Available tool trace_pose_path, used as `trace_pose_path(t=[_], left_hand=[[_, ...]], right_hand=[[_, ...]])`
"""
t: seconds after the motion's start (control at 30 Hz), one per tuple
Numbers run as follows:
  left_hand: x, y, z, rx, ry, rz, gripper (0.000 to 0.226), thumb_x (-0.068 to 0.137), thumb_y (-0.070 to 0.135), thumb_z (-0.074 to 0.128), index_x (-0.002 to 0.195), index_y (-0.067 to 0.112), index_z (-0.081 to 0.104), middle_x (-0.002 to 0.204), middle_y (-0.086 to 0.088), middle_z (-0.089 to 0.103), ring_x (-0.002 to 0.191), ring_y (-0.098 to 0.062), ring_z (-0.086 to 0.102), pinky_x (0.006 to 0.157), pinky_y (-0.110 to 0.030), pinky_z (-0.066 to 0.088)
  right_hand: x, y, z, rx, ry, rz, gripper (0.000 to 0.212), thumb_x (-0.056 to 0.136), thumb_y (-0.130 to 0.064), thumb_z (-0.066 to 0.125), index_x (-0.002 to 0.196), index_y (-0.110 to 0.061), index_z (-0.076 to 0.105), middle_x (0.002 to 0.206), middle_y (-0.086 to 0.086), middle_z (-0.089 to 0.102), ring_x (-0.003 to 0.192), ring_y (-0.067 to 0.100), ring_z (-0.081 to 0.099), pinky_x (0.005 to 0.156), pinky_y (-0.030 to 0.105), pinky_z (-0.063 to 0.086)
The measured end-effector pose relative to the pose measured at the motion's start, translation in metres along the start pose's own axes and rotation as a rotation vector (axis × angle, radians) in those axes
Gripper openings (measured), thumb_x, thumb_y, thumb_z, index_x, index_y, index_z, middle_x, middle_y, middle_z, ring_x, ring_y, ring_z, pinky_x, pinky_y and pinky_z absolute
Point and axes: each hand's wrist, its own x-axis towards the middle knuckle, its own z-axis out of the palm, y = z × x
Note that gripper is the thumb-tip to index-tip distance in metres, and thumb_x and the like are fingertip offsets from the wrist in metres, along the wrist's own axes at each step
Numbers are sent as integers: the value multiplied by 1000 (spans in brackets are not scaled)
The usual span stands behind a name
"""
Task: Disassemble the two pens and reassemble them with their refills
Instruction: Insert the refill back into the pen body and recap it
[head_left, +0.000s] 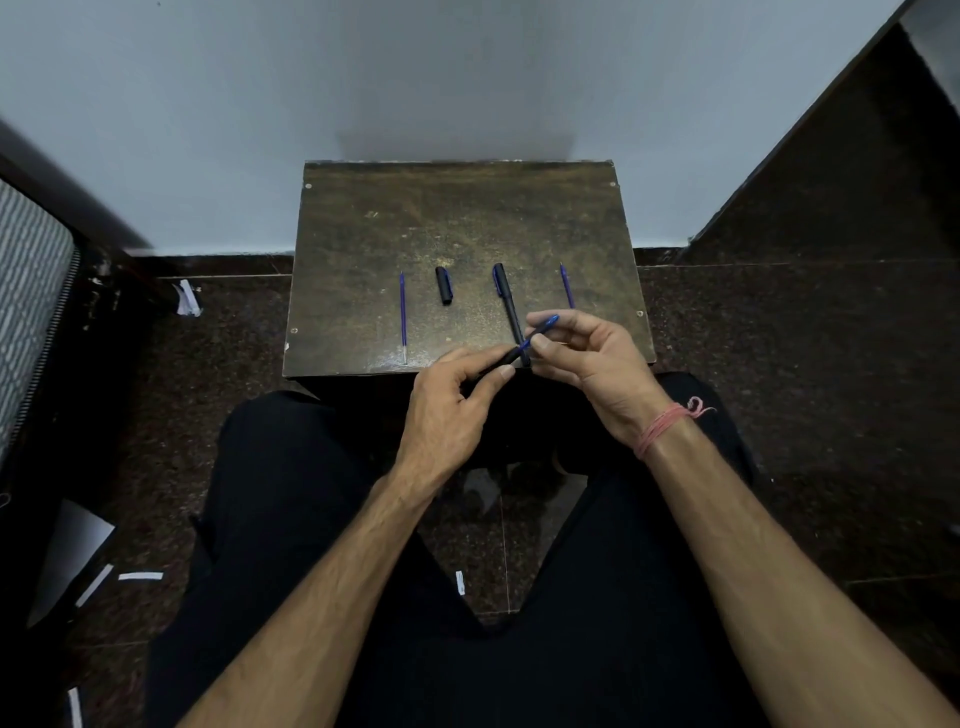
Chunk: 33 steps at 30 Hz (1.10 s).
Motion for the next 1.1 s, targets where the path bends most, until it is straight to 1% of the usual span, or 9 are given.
trace_pose_path(t=[0.13,0.27,0.37,0.47,0.67,0.77,0.87,1.03,1.1], left_hand=[[0,-1,1,-75,-19,-12,26,107,27,77,132,30,84,120,25,83,122,8,74,105,-14,54],[0,-2,0,-132,-41,-61,26,109,30,74,133,30,83,111,21,86,115,5,78,104,-20,59],[1,-1,1,-158,-50,-75,24,111,26,72,132,28,83,106,18,87,103,7,78,99,-19,59],[1,0,1,-137,-69,-67,23,111,26,71,130,25,85,104,17,87,95,9,77,96,-20,61],[-2,2,1,-143,-107,-76,20,111,28,71,122,29,87,103,15,87,92,4,76,96,-24,61],[2,2,1,-239,-114,-91,23,112,24,70,120,40,84,101,8,88,89,-4,74,94,-25,61],[8,-2,-1,-285,-71,-112,23,112,21,69,119,37,84,99,9,87,87,-1,72,91,-21,56],[6,-5,1,-280,-101,-124,23,111,23,71,130,23,84,105,4,88,96,-8,76,94,-23,59],[6,-4,1,-289,-108,-118,22,111,22,71,129,28,84,104,4,88,92,-3,74,92,-21,58]], right_hand=[[2,4,7,-111,16,-5,12,99,-12,78,110,-15,81,93,2,76,87,7,73,81,23,62],[4,7,10,-183,69,-23,10,93,-23,86,100,-18,82,90,4,74,83,8,70,75,24,58],[5,2,11,-58,10,-44,23,94,-26,85,117,-23,82,100,-1,80,89,10,75,78,24,60],[4,-2,7,80,-49,-64,31,91,-27,83,122,-23,81,117,8,82,98,14,77,81,23,62],[6,2,13,-28,122,-121,26,74,-32,94,89,-19,78,78,4,77,66,17,69,64,23,59],[7,2,13,-7,-14,-77,27,91,-41,79,107,-20,80,92,1,79,72,10,72,67,20,61],[6,1,7,72,-144,-71,27,105,-19,70,131,-18,77,123,9,77,89,11,72,77,22,61],[7,4,10,-2,-20,-117,14,91,-16,85,101,-17,74,86,-3,75,70,7,68,65,19,56],[8,3,11,13,-33,-113,22,91,-19,88,101,-18,68,85,-2,73,72,9,67,65,19,56]])
